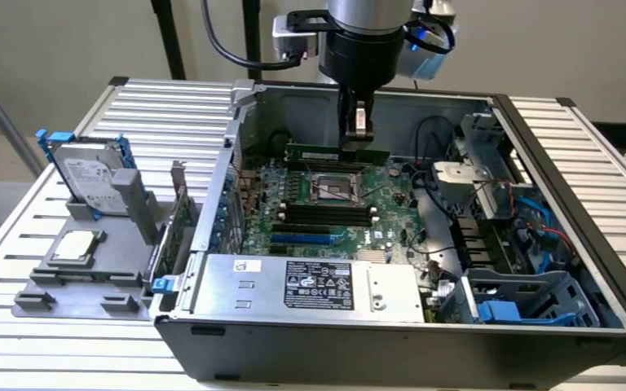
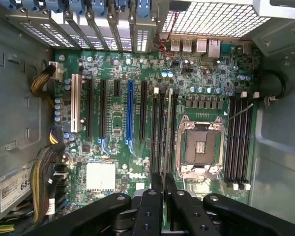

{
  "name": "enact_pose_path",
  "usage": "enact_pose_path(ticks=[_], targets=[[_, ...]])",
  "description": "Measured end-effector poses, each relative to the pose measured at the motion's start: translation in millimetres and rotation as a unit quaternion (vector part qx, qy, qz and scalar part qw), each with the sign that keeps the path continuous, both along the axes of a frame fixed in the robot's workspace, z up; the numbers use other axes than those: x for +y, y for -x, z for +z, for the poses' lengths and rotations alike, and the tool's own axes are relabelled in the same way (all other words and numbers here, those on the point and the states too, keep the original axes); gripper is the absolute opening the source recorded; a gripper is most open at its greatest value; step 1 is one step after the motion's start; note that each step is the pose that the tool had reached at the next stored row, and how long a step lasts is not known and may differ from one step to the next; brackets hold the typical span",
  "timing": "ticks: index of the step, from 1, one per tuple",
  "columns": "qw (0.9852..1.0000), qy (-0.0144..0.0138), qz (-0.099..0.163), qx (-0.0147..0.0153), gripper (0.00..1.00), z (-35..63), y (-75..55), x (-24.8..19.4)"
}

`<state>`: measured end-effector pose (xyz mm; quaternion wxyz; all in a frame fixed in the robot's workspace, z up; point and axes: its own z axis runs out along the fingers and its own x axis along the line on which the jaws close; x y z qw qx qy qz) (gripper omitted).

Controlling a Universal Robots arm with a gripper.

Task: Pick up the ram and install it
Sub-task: 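Insert the ram into the slot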

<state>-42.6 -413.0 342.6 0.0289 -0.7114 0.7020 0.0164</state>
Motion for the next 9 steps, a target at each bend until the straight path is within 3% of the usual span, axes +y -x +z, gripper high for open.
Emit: enact_pose_path(ticks=[9], targets=[[1.0000,0.0000,0.000,0.0000,0.14,-16.4,0.0,-0.1]])
